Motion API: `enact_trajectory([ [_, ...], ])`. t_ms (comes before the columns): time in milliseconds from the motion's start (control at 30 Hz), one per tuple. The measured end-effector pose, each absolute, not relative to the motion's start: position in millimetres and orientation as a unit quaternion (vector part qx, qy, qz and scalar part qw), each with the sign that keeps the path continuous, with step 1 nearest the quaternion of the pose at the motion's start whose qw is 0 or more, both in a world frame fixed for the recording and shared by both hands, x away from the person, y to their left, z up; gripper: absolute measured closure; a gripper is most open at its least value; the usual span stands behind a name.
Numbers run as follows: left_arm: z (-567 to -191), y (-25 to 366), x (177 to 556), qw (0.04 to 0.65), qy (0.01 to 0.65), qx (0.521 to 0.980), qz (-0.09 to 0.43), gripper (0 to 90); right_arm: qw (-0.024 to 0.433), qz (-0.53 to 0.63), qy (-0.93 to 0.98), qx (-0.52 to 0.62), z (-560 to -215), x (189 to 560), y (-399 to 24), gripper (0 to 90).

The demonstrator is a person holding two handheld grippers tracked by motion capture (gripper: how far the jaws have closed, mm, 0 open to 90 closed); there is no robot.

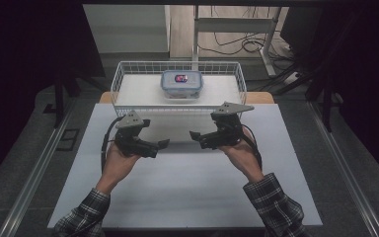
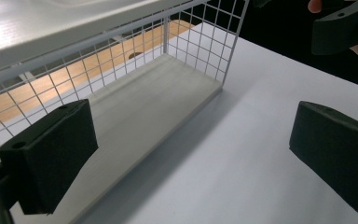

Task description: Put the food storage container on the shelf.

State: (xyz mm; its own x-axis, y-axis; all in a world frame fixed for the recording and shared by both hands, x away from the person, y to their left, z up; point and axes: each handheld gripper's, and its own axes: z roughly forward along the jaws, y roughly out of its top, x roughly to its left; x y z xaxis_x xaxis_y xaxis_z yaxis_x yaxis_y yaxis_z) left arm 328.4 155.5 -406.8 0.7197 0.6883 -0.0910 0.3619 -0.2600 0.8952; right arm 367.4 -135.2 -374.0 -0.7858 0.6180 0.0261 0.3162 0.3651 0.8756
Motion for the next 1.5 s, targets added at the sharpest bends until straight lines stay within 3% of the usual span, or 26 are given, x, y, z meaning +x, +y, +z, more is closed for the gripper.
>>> enact_trajectory([
  [1500, -469, 158, 283, 0.502, 0.355, 0.774, 0.155, 1.3, 0.17, 0.463, 0.823, 0.28, -432, 325, -153, 0.0],
])
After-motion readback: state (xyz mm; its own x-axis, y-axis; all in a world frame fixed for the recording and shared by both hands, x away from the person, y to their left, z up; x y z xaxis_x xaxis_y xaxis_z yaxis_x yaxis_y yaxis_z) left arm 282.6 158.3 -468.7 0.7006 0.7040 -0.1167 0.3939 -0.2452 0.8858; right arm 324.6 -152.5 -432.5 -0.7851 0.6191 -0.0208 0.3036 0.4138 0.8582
